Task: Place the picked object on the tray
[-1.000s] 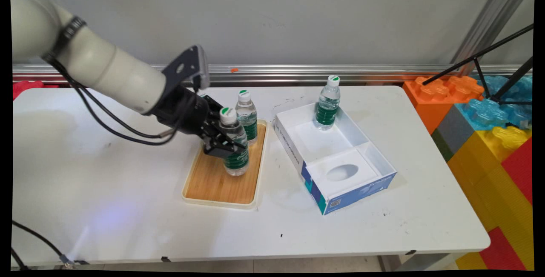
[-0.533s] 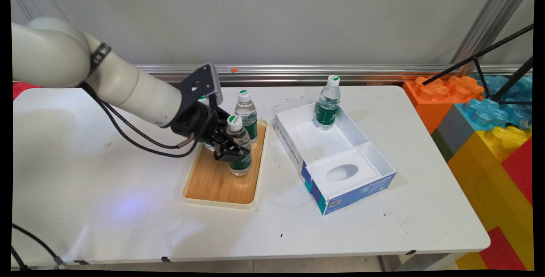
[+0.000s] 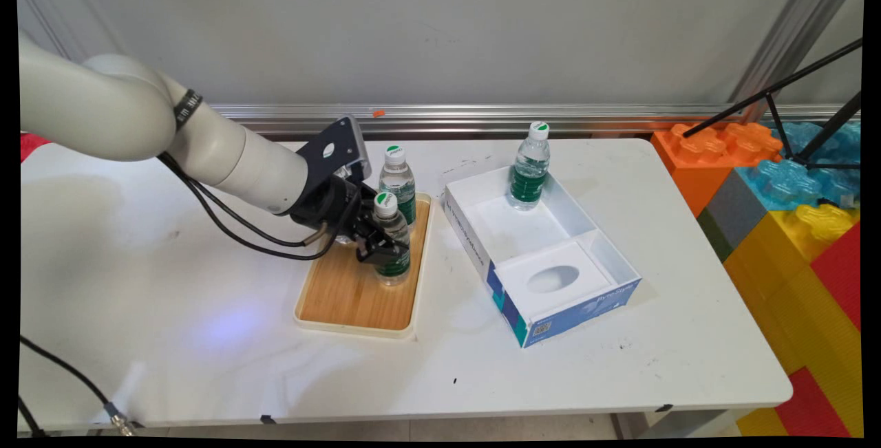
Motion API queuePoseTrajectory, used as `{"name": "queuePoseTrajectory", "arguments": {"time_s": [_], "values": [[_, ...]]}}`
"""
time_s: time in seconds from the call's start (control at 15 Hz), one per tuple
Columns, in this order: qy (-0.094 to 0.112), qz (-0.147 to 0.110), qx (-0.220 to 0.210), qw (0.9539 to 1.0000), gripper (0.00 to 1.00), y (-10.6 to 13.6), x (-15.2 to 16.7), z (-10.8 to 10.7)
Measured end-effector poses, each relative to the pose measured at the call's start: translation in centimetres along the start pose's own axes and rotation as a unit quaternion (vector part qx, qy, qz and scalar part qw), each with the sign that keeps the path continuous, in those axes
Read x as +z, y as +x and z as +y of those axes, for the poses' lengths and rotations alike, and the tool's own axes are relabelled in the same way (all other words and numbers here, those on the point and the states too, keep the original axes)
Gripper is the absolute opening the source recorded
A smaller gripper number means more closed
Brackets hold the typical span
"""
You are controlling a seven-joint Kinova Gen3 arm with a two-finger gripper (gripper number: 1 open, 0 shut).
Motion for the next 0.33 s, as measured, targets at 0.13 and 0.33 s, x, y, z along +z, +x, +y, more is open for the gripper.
{"name": "queuePoseTrajectory", "arguments": {"time_s": [0.13,0.33], "values": [[0.001,-0.001,-0.001,1.0000,1.00,-0.11,0.29,-0.15],[0.001,-0.004,-0.003,1.0000,1.00,-0.19,0.49,-0.40]]}}
